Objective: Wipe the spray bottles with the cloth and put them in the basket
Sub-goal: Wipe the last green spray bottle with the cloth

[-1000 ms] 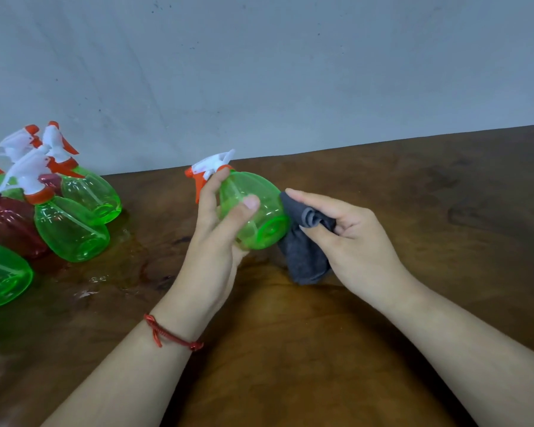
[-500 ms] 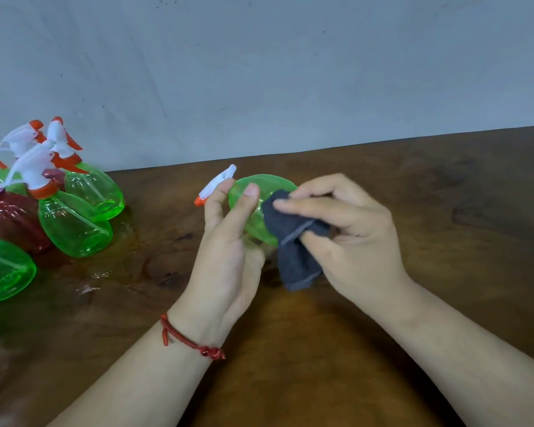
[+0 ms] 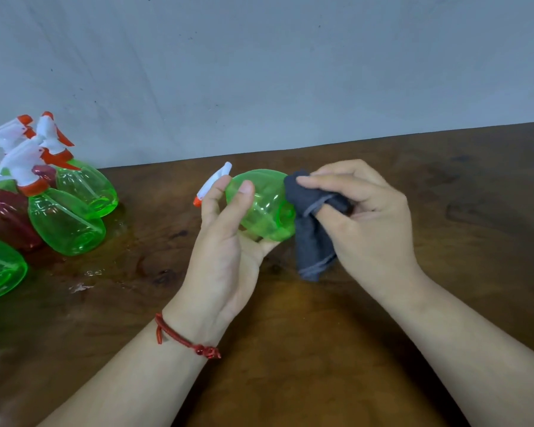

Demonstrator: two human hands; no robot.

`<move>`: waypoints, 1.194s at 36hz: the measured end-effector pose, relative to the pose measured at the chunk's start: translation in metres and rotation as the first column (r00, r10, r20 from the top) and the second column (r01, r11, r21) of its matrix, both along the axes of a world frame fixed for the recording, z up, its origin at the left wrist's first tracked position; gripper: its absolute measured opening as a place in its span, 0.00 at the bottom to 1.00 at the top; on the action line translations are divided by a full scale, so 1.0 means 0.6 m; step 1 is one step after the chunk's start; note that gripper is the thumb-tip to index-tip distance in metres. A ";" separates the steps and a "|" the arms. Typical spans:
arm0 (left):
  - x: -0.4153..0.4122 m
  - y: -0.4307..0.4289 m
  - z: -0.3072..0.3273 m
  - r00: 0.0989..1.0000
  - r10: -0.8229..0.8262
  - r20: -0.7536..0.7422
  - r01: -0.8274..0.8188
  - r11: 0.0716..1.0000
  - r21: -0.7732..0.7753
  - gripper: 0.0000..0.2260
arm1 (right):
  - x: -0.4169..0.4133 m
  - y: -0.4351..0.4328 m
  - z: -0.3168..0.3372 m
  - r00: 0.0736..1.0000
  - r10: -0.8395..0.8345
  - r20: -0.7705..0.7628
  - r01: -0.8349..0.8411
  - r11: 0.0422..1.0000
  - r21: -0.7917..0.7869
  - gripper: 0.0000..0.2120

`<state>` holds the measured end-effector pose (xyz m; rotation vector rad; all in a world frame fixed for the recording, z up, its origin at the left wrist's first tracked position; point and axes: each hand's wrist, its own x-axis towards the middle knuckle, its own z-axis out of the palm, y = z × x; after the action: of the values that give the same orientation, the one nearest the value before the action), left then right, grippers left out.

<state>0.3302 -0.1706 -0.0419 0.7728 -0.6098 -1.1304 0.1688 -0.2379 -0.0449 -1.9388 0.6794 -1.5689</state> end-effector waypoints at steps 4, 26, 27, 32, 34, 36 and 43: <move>0.010 0.002 -0.004 0.977 0.040 0.209 -0.052 0.997 0.051 0.25 | -0.016 -0.019 -0.002 0.998 0.030 0.061 -0.043 0.974 0.224 0.17; -0.015 0.025 -0.015 0.662 -0.087 0.745 0.081 0.996 0.044 0.28 | -0.024 -0.052 0.041 0.959 -0.270 0.087 0.273 0.962 -0.018 0.15; -0.018 0.024 -0.015 0.646 -0.079 0.760 0.074 0.996 0.041 0.28 | -0.019 -0.050 0.038 0.966 -0.256 0.046 0.258 0.966 -0.034 0.16; -0.033 0.020 -0.016 0.590 -0.045 0.806 0.030 0.999 0.034 0.28 | 0.003 -0.033 0.034 0.963 -0.223 -0.153 0.192 0.962 -0.194 0.20; -0.037 0.020 -0.017 0.581 -0.048 0.813 0.042 0.999 0.028 0.26 | 0.011 -0.020 0.037 0.960 -0.147 -0.239 0.099 0.975 -0.200 0.19; -0.040 0.020 -0.014 0.569 -0.050 0.820 0.046 0.999 0.029 0.25 | 0.012 -0.015 0.040 0.953 -0.060 -0.297 0.009 0.986 -0.169 0.19; -0.035 0.022 -0.013 0.574 -0.038 0.818 -0.003 0.999 0.049 0.29 | -0.029 -0.050 0.046 0.955 -0.248 -0.164 0.222 0.961 -0.163 0.18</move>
<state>0.3091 -0.1572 -0.0494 1.3549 -1.3872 -0.7396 0.1516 -0.2681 -0.0173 -2.1958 0.9281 -1.6298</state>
